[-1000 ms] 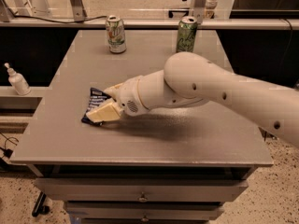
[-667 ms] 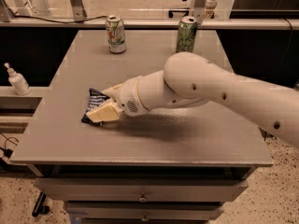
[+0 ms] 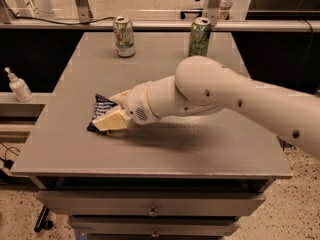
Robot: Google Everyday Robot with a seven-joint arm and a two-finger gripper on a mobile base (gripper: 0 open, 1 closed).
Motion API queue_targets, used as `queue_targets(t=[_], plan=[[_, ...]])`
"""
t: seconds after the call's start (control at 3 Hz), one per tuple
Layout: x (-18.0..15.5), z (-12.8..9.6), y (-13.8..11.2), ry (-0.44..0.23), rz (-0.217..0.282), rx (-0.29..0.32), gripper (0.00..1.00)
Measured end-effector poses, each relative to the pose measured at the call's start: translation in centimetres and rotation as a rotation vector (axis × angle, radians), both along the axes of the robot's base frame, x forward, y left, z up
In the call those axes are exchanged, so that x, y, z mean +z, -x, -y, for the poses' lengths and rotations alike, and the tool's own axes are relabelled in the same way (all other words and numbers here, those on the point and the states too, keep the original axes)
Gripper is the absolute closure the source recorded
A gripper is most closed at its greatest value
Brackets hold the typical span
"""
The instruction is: Move rxbar blueberry near green can
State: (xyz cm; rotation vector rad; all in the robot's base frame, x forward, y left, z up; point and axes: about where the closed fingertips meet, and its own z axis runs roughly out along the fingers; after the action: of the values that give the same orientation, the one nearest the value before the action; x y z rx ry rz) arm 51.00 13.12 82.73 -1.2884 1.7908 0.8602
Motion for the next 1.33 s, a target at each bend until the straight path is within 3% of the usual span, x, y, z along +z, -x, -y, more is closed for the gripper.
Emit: queue_targets(t=[0.67,1.33], plan=[[8.0,5.8,-0.7,0.037,0.146,-0.075,1.00],[11.3,9.4,-1.1,0.079,0.203,-0.128,1.00]])
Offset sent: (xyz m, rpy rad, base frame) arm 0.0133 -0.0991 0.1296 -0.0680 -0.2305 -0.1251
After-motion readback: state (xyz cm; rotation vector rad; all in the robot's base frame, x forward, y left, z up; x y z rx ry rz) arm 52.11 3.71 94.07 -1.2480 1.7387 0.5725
